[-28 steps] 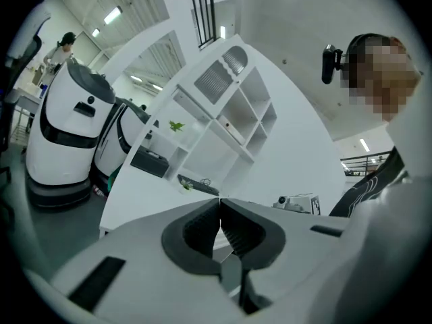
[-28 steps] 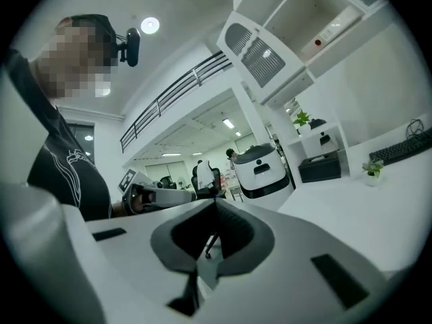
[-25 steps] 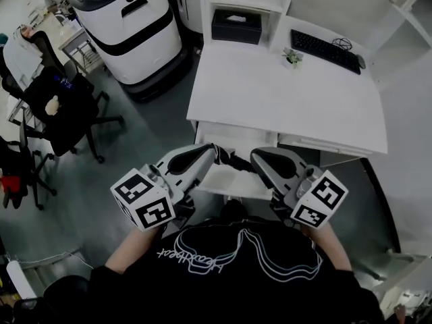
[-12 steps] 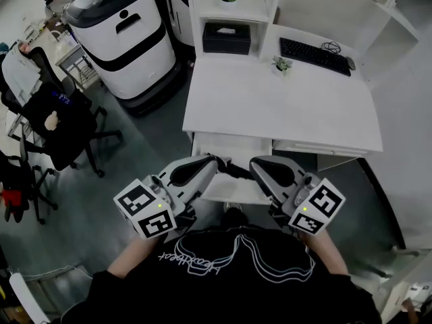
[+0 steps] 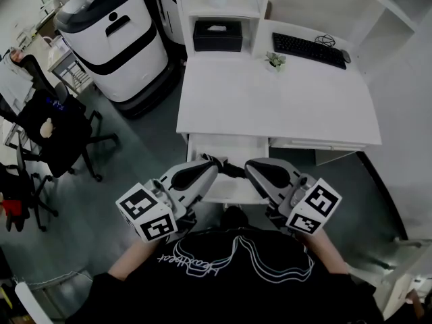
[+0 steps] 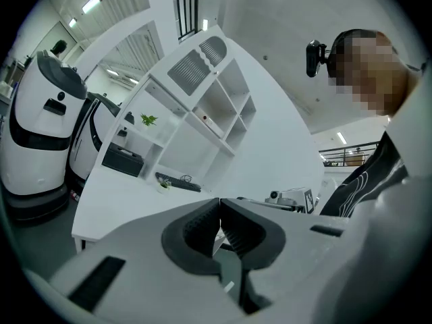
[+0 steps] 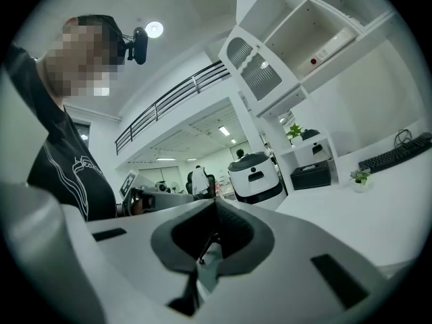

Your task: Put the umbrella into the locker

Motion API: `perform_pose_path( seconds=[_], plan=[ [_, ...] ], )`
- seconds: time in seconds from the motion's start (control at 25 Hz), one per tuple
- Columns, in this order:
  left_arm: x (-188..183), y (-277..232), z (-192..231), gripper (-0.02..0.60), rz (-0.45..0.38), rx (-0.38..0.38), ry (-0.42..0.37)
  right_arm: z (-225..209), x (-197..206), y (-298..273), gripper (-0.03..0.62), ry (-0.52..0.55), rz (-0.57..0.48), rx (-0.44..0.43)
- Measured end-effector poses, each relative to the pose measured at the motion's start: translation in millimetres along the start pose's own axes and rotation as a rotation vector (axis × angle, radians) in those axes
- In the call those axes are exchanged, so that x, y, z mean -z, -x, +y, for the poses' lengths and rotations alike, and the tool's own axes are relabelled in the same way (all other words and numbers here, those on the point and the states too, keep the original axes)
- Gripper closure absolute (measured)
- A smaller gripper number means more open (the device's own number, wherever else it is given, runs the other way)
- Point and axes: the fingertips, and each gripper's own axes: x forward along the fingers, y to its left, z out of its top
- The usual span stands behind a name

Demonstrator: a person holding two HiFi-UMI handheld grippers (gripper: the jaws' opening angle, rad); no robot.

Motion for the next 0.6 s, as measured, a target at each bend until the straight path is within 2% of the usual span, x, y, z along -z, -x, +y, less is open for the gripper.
perform_pose_path(
  seconds=[0.6],
  plan=[
    [6,-15,19,0.575,0.024,-0.028,0.019,-22,6,-8,0.591,-0.028,0.029,-0.005]
  ],
)
